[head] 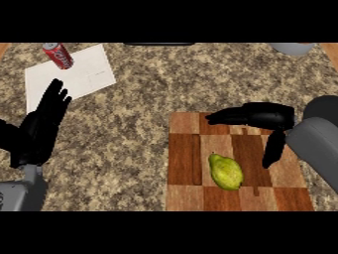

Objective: Pick the pear from the cutting board and place it in the pan

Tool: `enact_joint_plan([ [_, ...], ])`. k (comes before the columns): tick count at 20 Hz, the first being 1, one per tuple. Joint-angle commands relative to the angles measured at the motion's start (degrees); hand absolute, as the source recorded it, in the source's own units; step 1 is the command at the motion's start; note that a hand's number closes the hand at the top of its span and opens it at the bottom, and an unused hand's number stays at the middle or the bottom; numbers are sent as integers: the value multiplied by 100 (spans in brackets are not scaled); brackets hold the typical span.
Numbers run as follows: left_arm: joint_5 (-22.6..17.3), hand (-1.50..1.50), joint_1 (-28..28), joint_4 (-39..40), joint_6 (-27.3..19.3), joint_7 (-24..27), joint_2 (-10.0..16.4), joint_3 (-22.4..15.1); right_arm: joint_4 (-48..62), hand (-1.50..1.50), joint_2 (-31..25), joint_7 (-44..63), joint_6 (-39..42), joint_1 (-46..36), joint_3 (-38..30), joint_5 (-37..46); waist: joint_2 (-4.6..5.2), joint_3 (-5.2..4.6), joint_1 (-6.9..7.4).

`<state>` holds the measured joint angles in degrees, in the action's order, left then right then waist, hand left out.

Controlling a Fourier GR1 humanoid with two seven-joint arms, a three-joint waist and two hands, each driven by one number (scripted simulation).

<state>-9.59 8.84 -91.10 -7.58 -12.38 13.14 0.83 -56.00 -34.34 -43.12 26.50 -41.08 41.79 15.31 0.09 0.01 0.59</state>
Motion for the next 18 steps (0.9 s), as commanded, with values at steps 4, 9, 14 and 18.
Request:
enact_joint_plan([
  [4, -96, 0, 248, -43, 58, -301, 42, 140, 360, -150, 504, -530, 236, 170, 170, 316, 4, 2, -5],
  [9, 156, 0, 418, 367, -137, 37, -243, 72, 204, -150, 473, -540, 296, 262, 231, 558, 2, -1, -52],
  [14, 135, 0, -28, 95, 95, 95, -150, 77, 393, -150, 1028, -137, 346, 220, 115, 528, -5, -1, -13],
  [18, 60, 0, 201, 295, 210, 62, -65, 227, 707, -150, 1243, -374, 166, 334, 155, 658, 11, 0, -16],
])
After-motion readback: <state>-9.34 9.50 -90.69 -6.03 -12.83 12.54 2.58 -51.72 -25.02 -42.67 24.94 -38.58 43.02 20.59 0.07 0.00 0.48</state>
